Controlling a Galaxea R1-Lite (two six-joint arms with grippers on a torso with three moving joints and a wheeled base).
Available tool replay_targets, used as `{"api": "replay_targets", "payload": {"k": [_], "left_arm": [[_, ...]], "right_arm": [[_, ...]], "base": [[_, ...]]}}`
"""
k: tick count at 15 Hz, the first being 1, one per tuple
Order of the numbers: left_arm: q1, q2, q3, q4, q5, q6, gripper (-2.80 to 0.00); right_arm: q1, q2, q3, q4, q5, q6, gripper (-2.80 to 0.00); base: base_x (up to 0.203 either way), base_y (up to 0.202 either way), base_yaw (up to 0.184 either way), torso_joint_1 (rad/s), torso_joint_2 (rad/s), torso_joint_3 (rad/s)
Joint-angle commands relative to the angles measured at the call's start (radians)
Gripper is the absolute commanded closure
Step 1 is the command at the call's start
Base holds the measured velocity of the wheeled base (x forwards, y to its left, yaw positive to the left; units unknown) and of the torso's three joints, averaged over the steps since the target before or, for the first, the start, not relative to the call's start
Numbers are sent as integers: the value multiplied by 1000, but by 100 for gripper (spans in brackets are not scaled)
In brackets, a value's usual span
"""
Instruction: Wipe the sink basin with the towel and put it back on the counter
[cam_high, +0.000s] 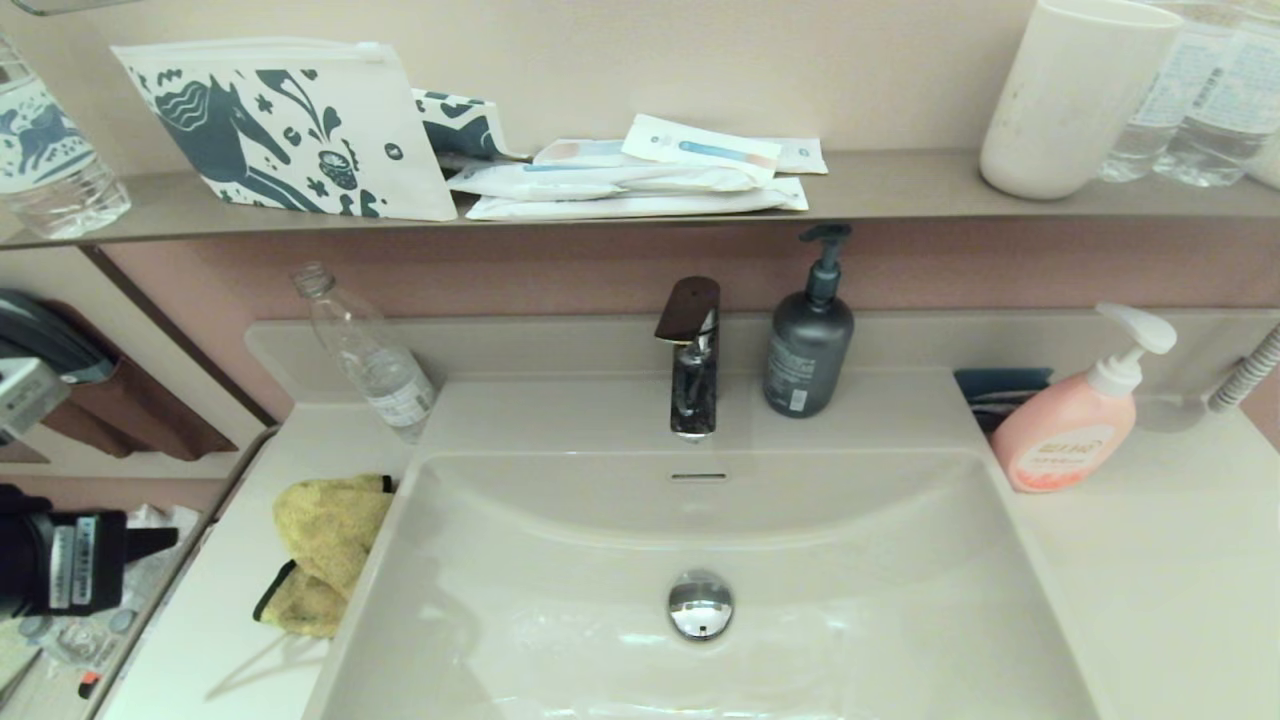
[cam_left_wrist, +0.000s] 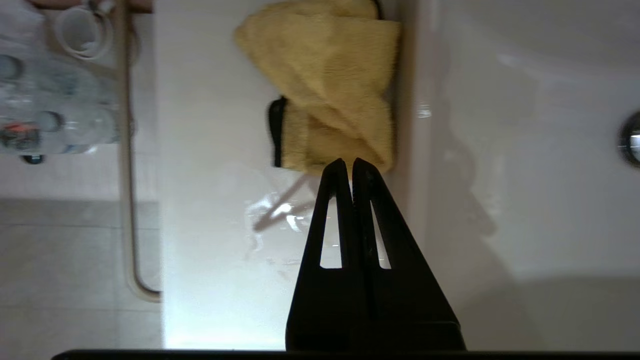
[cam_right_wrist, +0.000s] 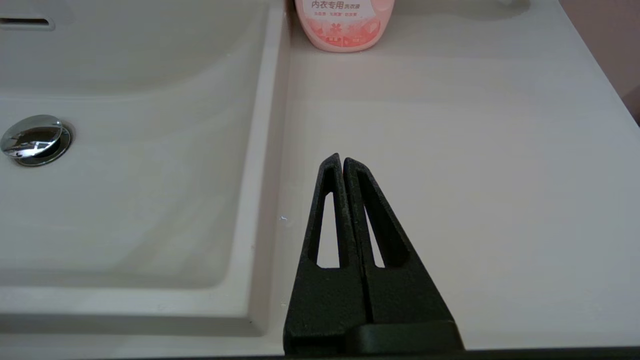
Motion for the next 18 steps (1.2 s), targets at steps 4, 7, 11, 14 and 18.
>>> {"api": "replay_targets", "payload": {"k": [4,7,11,14,18], "left_arm": [[-359,-68,-1,2,134,-234,0],[-552,-123,2,4,418,-409,0],[-584,-226,33,23,737,-619,0],[-458,-322,51,35,855,-630,0],[-299,-513,32,40,881,-590,0]], "right_arm": [[1,0,-1,0,0,0,0],[1,0,0,0,0,0,0],[1,0,-1,0,0,0,0],[1,0,0,0,0,-1,0],[1,0,1,0,0,0,0]], "base": [[0,0,0,0,0,0],[0,0,0,0,0,0],[0,0,0,0,0,0],[0,0,0,0,0,0],[0,0,0,0,0,0]]}}
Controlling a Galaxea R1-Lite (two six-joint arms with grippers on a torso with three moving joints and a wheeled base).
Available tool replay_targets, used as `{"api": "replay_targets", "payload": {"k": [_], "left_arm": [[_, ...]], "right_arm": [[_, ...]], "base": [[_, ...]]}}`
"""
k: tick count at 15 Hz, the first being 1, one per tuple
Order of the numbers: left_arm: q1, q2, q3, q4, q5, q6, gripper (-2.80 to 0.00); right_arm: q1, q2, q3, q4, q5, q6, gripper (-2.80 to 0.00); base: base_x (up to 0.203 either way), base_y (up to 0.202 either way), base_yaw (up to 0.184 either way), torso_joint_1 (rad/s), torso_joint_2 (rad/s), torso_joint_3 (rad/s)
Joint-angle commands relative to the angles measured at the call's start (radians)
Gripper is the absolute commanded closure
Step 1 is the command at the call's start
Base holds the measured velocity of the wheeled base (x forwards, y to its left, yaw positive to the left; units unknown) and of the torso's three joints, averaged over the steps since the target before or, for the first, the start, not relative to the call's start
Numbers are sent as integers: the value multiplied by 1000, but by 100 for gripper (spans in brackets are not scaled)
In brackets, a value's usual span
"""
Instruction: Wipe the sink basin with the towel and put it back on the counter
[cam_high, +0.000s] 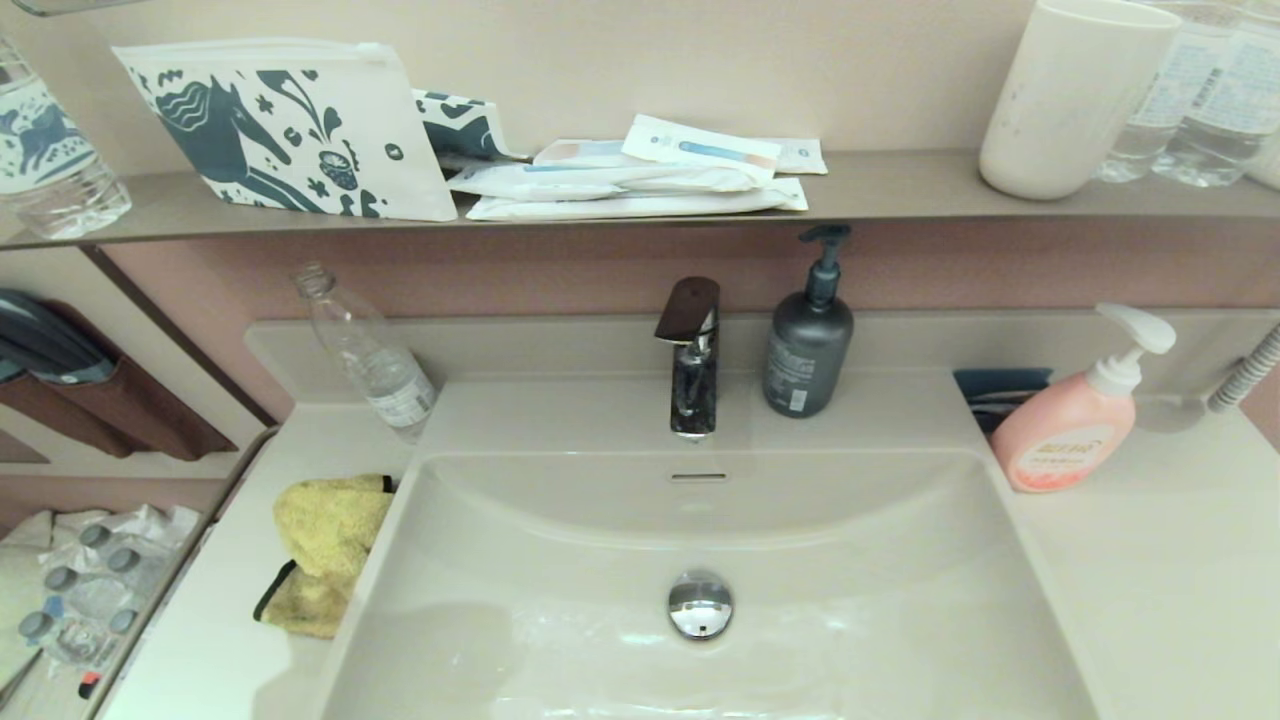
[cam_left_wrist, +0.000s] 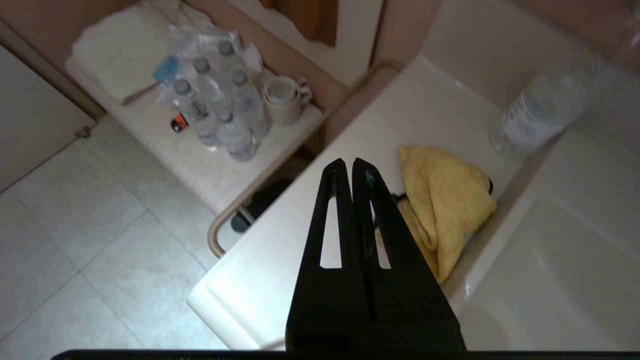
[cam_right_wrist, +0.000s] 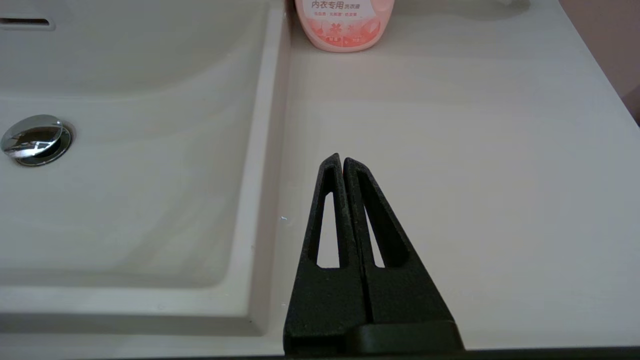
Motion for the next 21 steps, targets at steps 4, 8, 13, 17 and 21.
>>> {"api": "replay_targets", "payload": {"k": [4,8,13,17,21], "left_arm": [[120,-289,16,2,-27,81,0],[123,-467,116,-1,-61,189,0],[122,-577,227,-6,-139,223,0],[119,-700,295,-25,-320,298,0],[119,-707,387,-135,-430,364,0]], "right_arm": [[0,0,0,0,0,0,0],[0,0,0,0,0,-1,0],[0,0,0,0,0,-1,0],[0,0,0,0,0,0,0],[0,0,1,0,0,0,0]], "base": [[0,0,0,0,0,0],[0,0,0,0,0,0],[0,0,0,0,0,0],[0,0,0,0,0,0],[0,0,0,0,0,0]]}}
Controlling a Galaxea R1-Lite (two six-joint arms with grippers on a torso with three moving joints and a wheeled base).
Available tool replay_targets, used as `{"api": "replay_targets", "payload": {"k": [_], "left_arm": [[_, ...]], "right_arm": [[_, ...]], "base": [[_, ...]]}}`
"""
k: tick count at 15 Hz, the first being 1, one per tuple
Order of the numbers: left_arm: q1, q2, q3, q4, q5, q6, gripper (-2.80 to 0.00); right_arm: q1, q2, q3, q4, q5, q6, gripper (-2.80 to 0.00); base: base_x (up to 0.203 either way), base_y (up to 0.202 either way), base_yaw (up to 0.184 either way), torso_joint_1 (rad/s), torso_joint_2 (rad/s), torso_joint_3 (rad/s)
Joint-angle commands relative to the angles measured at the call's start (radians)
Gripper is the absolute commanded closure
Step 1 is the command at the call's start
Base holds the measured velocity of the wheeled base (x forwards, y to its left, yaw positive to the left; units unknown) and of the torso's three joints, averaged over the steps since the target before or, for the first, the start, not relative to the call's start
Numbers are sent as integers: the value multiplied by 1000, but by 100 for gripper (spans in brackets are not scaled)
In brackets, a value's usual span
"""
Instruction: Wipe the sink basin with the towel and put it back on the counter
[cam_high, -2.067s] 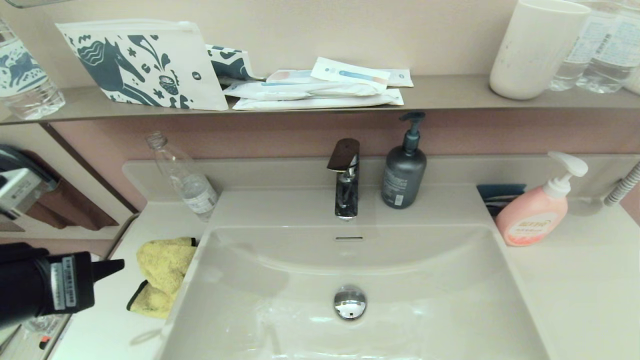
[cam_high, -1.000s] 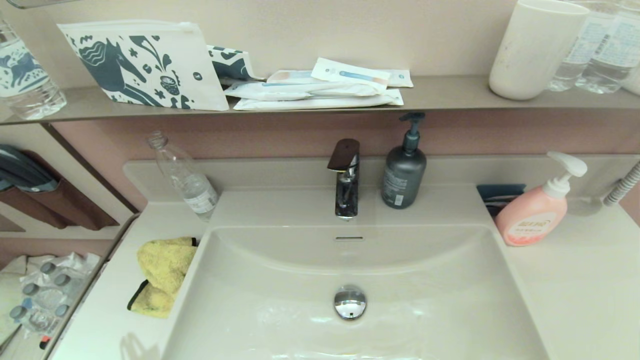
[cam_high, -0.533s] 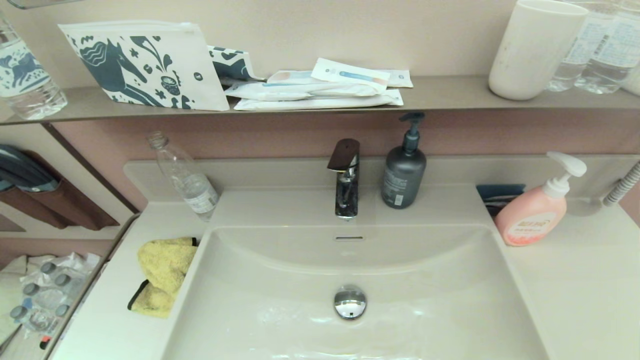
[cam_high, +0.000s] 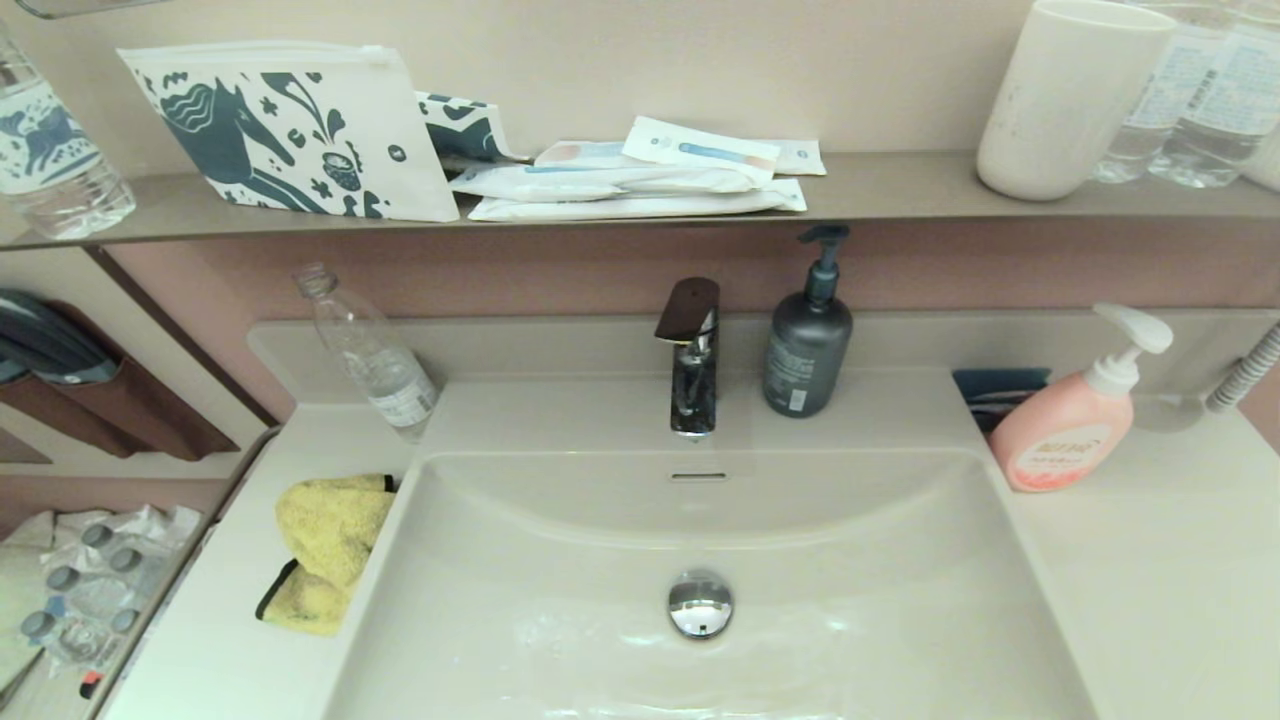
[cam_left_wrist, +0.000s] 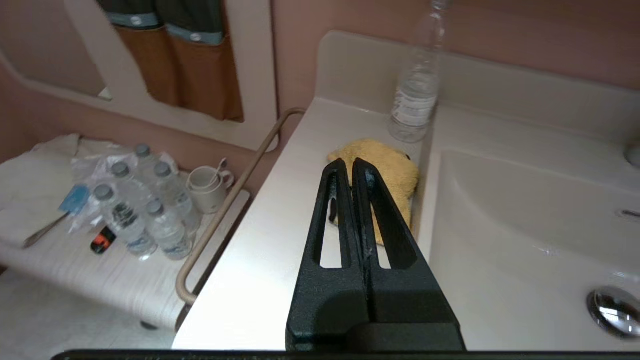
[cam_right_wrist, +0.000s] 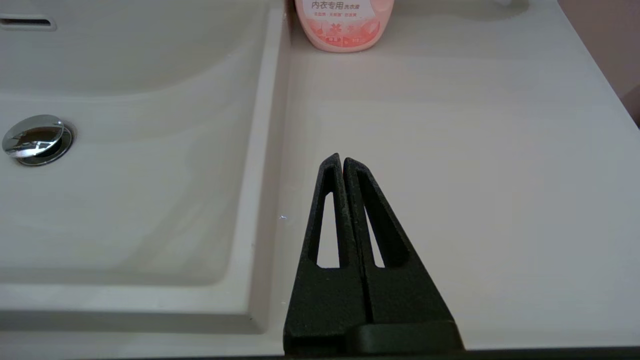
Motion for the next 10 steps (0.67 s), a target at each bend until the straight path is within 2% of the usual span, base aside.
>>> {"api": "replay_targets", "payload": {"k": [1,6,10], "left_arm": [[0,-11,68,-45,-41,36,0],[0,-11,351,-338,-137,166,0],[0,-11,402,-367,-207,177,0]], "right_arm": [[0,0,-1,0,0,0,0],[0,0,1,0,0,0,0],[0,0,0,0,0,0,0]], "base": [[0,0,0,0,0,0],[0,0,0,0,0,0],[0,0,0,0,0,0]]}}
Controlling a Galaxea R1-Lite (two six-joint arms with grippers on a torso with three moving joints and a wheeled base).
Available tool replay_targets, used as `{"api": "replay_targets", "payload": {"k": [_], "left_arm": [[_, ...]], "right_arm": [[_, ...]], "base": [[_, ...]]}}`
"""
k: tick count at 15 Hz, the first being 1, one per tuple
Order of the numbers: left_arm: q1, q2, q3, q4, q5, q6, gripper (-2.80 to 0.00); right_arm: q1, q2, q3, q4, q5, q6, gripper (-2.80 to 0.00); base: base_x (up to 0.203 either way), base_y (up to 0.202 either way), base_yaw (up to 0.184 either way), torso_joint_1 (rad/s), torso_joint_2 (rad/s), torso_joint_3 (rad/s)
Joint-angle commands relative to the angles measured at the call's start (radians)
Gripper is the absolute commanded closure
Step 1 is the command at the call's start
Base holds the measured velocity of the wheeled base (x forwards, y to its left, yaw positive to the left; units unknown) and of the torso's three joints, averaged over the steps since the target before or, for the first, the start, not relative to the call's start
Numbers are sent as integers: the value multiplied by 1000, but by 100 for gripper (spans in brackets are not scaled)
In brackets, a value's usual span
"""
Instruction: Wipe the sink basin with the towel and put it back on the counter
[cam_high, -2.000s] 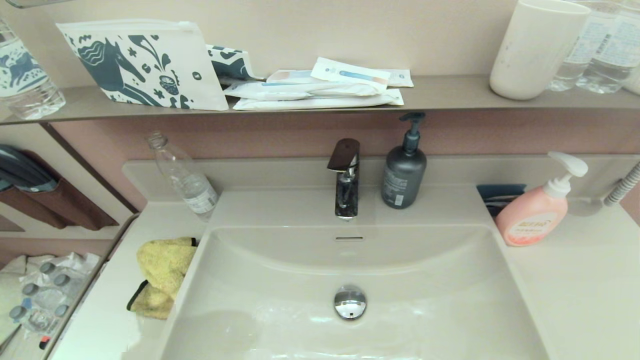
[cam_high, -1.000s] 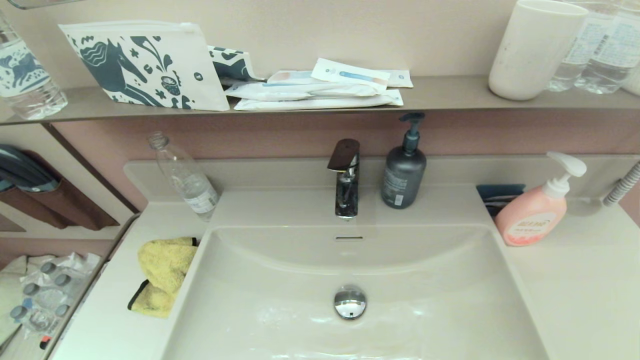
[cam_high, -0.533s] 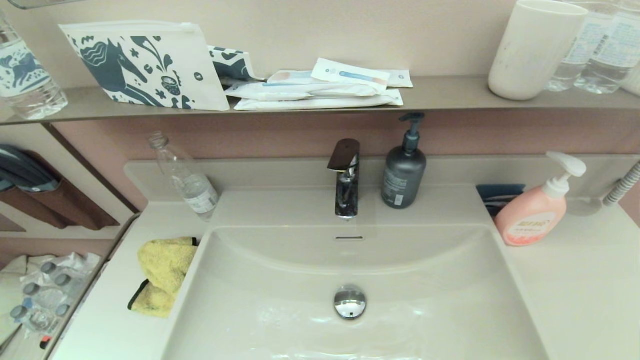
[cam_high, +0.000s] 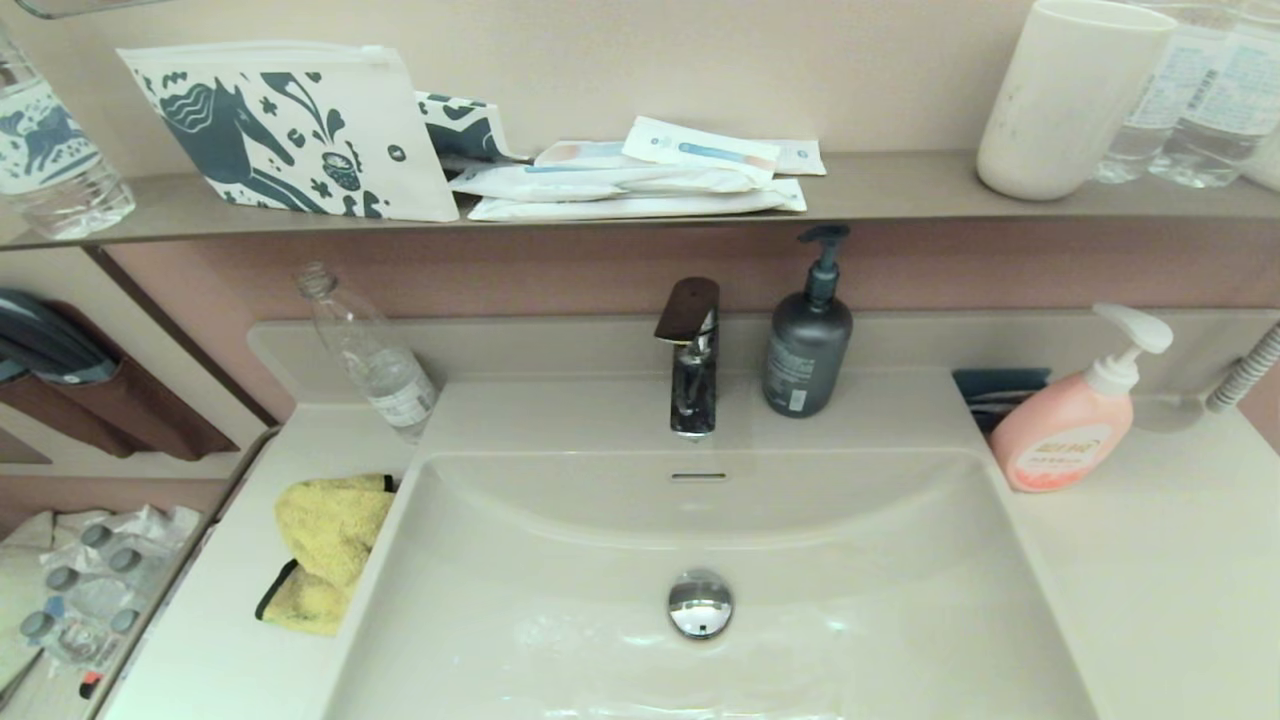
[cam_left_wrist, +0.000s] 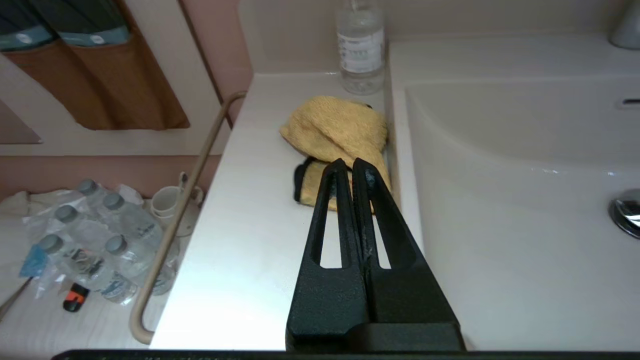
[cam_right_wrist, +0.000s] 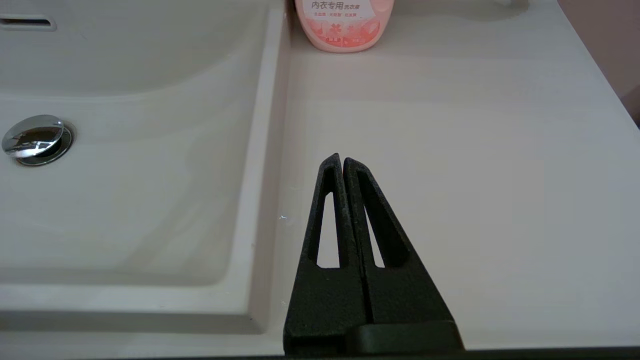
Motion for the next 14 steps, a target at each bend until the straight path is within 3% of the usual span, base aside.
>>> {"api": "replay_targets", "payload": {"k": [1,5,14], "left_arm": [[0,2,15,-1,-36,1,0],[0,0,29,11,-112,-7,0],[-9,0,29,69,-129,-21,0]], "right_arm": [[0,0,1,0,0,0,0],[0,0,-1,0,0,0,0],[0,0,-1,0,0,0,0]], "base": [[0,0,0,0,0,0],[0,0,0,0,0,0],[0,0,0,0,0,0]]}}
